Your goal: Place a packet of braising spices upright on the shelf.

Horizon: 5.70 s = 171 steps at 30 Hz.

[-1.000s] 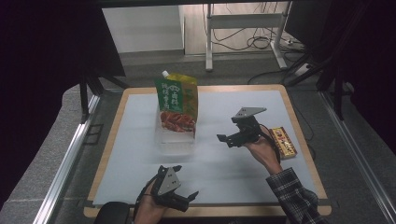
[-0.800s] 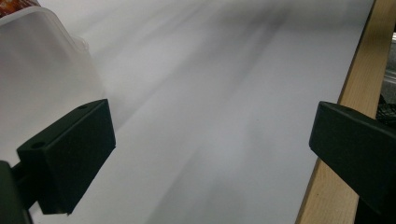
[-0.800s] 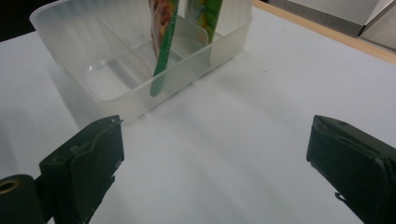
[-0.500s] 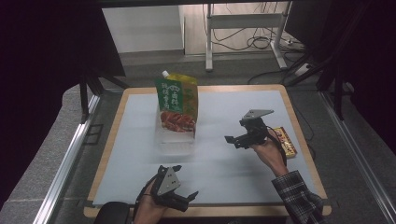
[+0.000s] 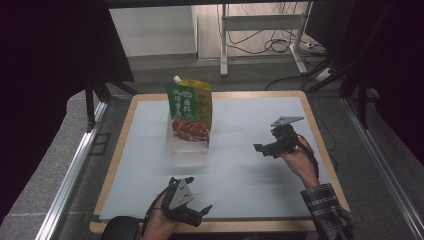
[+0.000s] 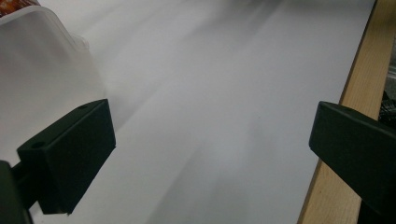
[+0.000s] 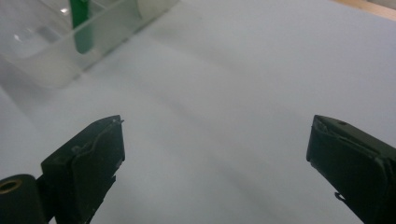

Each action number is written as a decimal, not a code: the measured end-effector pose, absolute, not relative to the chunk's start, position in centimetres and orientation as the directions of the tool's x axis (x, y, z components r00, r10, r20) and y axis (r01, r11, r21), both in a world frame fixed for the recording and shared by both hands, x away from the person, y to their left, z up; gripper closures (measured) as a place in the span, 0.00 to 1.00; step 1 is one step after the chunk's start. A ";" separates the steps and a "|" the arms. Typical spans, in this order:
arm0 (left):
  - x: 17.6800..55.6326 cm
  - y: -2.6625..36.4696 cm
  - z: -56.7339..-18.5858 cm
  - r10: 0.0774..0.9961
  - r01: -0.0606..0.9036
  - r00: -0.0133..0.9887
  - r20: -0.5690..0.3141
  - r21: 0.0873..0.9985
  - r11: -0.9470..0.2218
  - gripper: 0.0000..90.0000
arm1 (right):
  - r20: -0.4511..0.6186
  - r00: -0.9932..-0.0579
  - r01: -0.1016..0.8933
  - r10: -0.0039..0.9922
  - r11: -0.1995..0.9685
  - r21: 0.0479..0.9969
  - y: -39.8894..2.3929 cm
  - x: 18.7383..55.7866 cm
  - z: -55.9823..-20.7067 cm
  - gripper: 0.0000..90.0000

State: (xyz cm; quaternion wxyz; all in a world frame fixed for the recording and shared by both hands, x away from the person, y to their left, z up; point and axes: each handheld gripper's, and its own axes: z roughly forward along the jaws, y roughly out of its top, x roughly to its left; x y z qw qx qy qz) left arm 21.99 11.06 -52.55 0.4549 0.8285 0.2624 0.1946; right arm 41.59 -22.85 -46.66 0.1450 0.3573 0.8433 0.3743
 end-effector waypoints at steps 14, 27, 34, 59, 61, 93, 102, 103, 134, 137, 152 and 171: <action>22.0 11.0 -52.6 0.612 0.259 0.786 0.085 0.854 -0.451 0.00 | -0.006 -0.594 0.594 0.804 0.444 0.670 -26.9 42.7 -46.8 0.04; 22.0 11.0 -52.6 0.611 0.258 0.787 0.091 0.850 -0.459 0.00 | -0.044 -0.429 0.714 0.902 0.369 0.595 -30.7 43.5 -47.5 0.09; 22.0 11.0 -52.6 0.608 0.255 0.788 0.099 0.846 -0.469 0.00 | -0.081 -0.387 0.757 0.918 0.367 0.541 -31.3 43.9 -48.5 0.15; 22.0 10.9 -52.6 0.605 0.252 0.789 0.105 0.843 -0.475 0.01 | -0.073 -0.368 0.824 0.927 0.361 0.438 -31.1 44.0 -49.6 0.34; 22.0 10.9 -52.6 0.605 0.251 0.789 0.105 0.844 -0.475 0.01 | -0.076 -0.376 0.818 0.924 0.369 0.441 -31.1 43.9 -49.5 0.35; 21.9 10.9 -52.6 0.603 0.246 0.790 0.110 0.844 -0.476 0.01 | -0.039 -0.724 0.574 0.689 0.633 0.519 -22.4 38.7 -46.4 0.35; 21.9 10.9 -52.6 0.602 0.245 0.791 0.110 0.844 -0.477 0.01 | -0.016 -0.788 0.533 0.616 0.693 0.486 -19.5 38.0 -48.2 0.35; 21.9 10.9 -52.6 0.602 0.245 0.791 0.111 0.844 -0.477 0.01 | -0.016 -0.791 0.530 0.612 0.699 0.480 -19.3 38.0 -48.5 0.35; 21.9 10.7 -52.7 0.602 0.246 0.790 0.117 0.839 -0.485 0.01 | -0.006 -0.812 0.562 0.584 0.783 0.266 -17.0 39.5 -49.6 0.29; 21.9 10.7 -52.7 0.602 0.245 0.790 0.118 0.838 -0.487 0.01 | -0.017 -0.819 0.556 0.574 0.799 0.228 -16.4 39.7 -49.6 0.29; 21.9 10.7 -52.7 0.603 0.245 0.789 0.118 0.840 -0.485 0.01 | -0.042 -0.833 0.536 0.552 0.823 0.191 -15.4 39.8 -49.3 0.36; 21.9 10.7 -52.7 0.603 0.243 0.788 0.125 0.837 -0.490 0.01 | -0.022 -0.823 0.474 0.568 0.707 0.525 -17.5 38.9 -45.6 0.36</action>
